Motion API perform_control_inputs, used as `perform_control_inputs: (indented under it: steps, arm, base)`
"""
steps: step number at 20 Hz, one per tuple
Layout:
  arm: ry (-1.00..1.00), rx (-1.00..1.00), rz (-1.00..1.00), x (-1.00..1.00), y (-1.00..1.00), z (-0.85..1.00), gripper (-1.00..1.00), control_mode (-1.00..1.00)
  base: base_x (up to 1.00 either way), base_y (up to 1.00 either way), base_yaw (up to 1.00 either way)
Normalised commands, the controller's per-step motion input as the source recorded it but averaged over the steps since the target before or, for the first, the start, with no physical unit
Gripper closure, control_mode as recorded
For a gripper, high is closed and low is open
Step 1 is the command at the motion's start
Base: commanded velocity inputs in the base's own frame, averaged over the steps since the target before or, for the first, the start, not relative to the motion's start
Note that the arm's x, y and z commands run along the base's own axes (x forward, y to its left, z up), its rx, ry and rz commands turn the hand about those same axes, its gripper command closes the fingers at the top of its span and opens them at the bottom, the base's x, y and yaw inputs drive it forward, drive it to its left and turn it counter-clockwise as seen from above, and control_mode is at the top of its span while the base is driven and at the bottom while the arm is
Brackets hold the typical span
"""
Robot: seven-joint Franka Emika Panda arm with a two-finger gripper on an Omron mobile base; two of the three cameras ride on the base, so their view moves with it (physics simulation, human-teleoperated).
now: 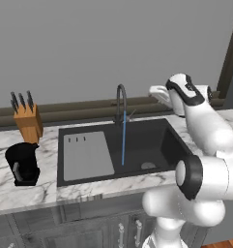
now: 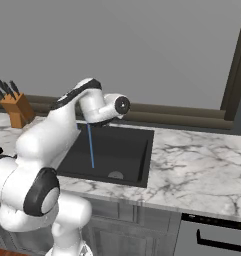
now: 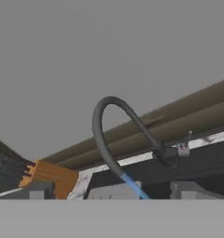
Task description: Turn on the sink faucet and place the jug under the water for a few seconds to fill it up.
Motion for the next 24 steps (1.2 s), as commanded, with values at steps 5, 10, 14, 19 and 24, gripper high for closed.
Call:
perform_control_inputs:
  steps: [5,10,14,19,24]
  arm:
    - [-0.18,-0.18,0.02,-1.0,0.33,0.58,-1.0,-1.0]
    - [-0.12,-0.17,0.0,-1.0,0.59,0.69,-1.0,-1.0]
    - [-0.01,-0.18,0.0,-1.0,0.76,0.62,-1.0,-1.0]
    - [0.0,-0.17,-0.02,-0.97,0.91,0.46,-1.0,-1.0]
    - [0.01,-0.16,-0.07,-0.9,1.0,0.13,-1.0,-1.0]
  base:
    - [0.0,0.0,0.0]
    - [0.0,0.0,0.0]
    - [0.0,0.0,0.0]
    - [0.0,0.0,0.0]
    - [0.0,0.0,0.0]
